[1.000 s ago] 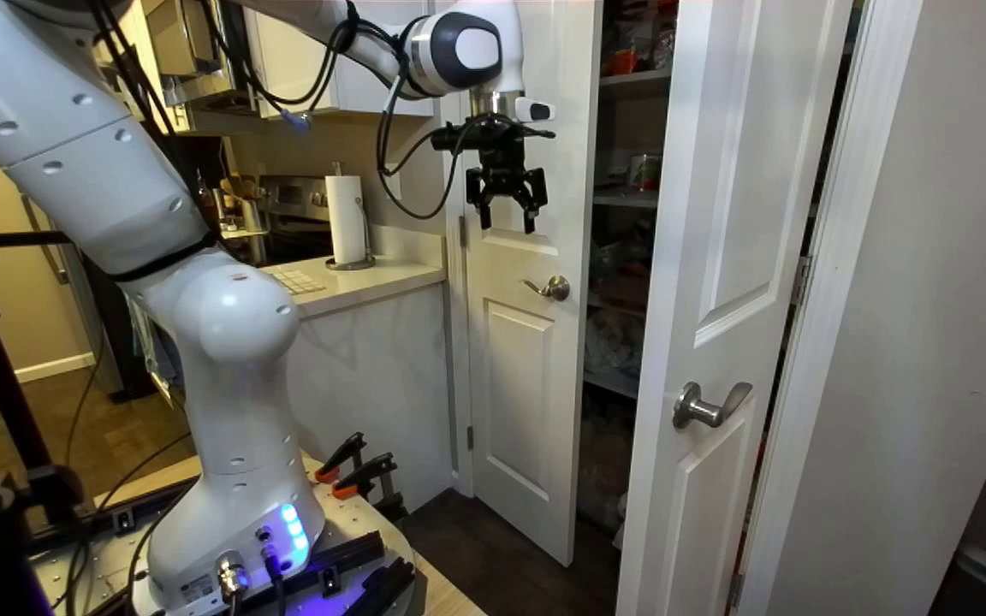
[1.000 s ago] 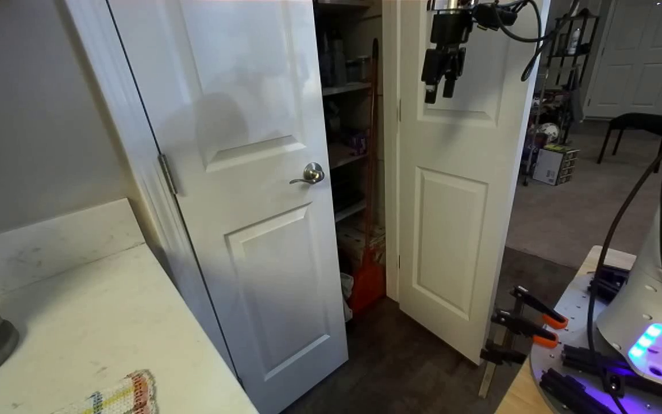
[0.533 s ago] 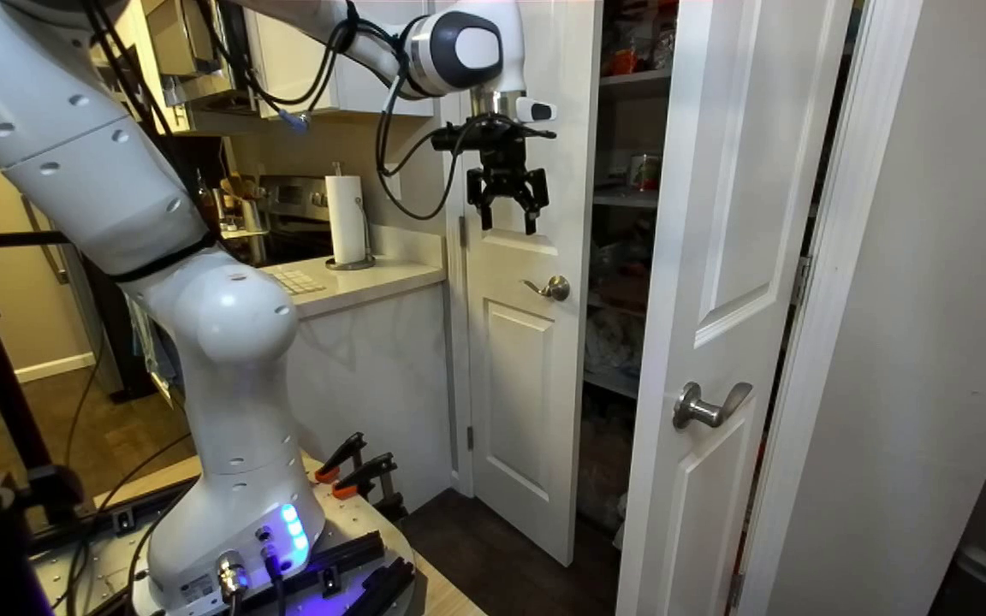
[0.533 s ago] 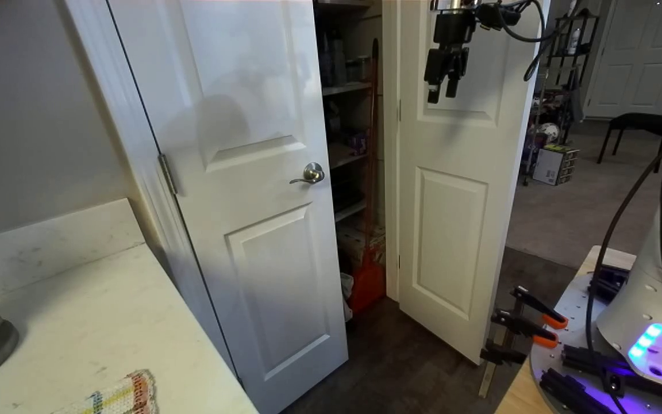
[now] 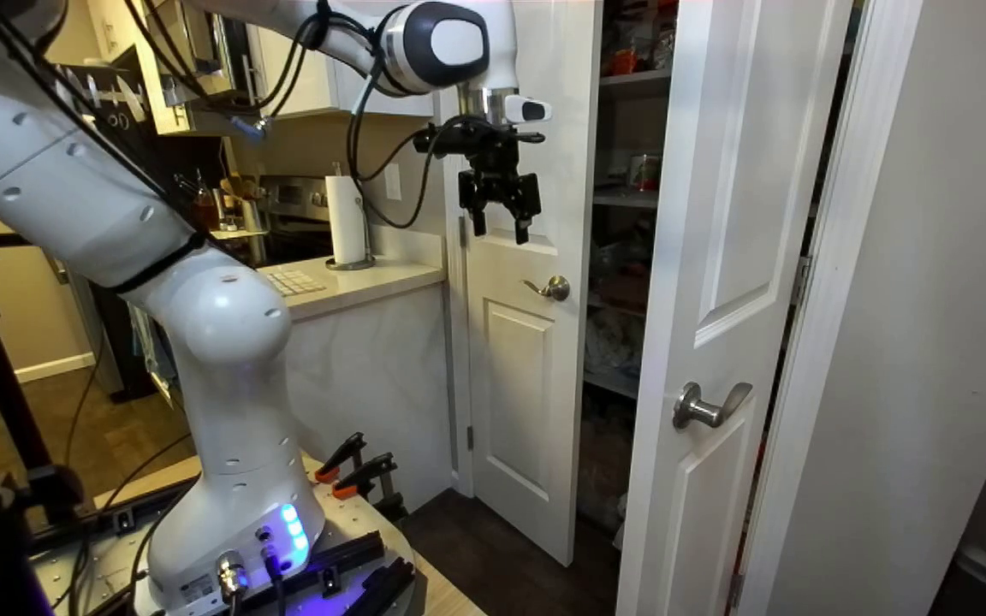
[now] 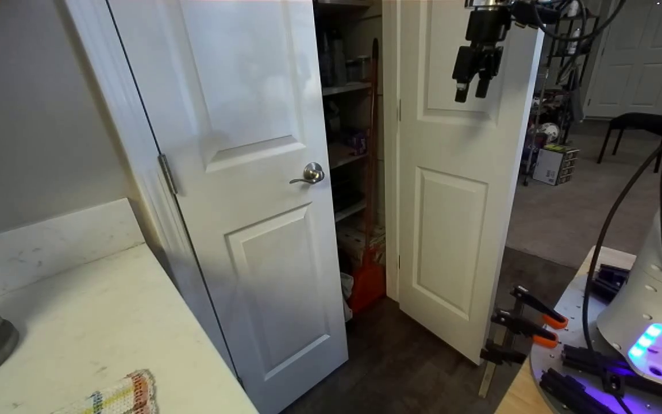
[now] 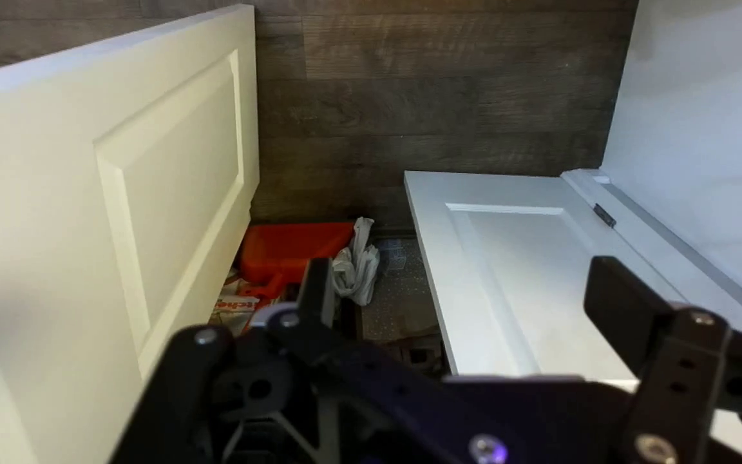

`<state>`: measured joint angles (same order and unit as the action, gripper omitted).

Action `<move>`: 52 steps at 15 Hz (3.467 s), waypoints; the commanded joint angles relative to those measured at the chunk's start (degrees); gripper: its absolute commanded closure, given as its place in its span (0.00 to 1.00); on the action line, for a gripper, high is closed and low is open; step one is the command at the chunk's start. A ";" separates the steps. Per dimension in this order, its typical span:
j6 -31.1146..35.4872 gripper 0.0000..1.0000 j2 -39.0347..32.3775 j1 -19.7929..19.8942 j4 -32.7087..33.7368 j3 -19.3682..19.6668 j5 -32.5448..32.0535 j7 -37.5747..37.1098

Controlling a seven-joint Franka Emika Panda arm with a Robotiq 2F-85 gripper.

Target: Close the right door

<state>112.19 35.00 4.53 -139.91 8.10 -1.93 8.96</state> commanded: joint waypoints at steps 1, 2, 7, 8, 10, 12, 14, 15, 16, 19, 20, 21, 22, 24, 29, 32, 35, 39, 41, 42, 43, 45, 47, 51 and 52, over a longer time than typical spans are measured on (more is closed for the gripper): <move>-0.41 0.00 7.24 3.94 -4.02 1.70 0.09 -3.73; -0.44 0.00 8.61 5.53 -4.27 2.46 -0.17 -4.95; 1.68 0.00 12.57 12.66 -4.13 4.46 -2.27 -9.66; 2.15 0.00 13.00 14.03 -3.80 4.56 -2.59 -10.86; 3.17 0.00 13.49 16.80 -3.06 4.68 -3.34 -13.82; 4.56 0.00 13.19 19.69 -2.52 4.96 -4.80 -17.06; 4.08 0.00 14.23 22.44 -1.72 4.20 -5.99 -21.17; 4.28 0.00 14.29 23.49 -1.43 4.09 -6.57 -22.84; 4.58 0.00 14.38 24.55 -0.92 3.97 -7.21 -24.55; 6.54 0.00 14.84 27.71 -0.41 3.28 -7.79 -30.98; 7.18 0.00 15.06 28.84 -0.28 2.86 -8.00 -33.21; 8.20 0.00 15.24 30.15 -0.39 2.13 -8.53 -35.28; 11.54 0.00 13.92 31.63 -0.98 1.90 -9.98 -36.67; 14.95 0.00 13.58 34.85 -1.36 -0.22 -12.47 -40.20; 15.10 0.00 13.69 37.37 -1.32 -2.26 -12.82 -40.89; 15.12 0.00 13.59 37.76 -1.36 -2.71 -12.90 -41.18; 15.13 0.00 13.59 37.76 -1.36 -2.71 -12.91 -41.18; 18.63 0.00 11.81 39.39 -0.31 -2.58 -13.63 -43.15; 22.78 0.00 11.12 39.66 0.47 -1.92 -13.18 -42.34; 25.75 0.00 10.64 39.80 0.98 -1.71 -13.15 -41.66; 28.54 0.00 9.95 39.80 1.59 -1.57 -12.92 -41.16; 34.13 0.00 8.05 39.68 2.78 -1.32 -12.49 -40.24; 39.08 0.00 6.17 39.62 3.61 -1.40 -12.00 -39.50; 46.41 0.00 2.57 39.64 4.76 -1.77 -10.81 -38.12; 47.39 0.00 1.95 39.15 4.92 -1.53 -10.19 -37.51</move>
<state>155.51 40.30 43.68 -136.62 6.76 -14.80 -31.59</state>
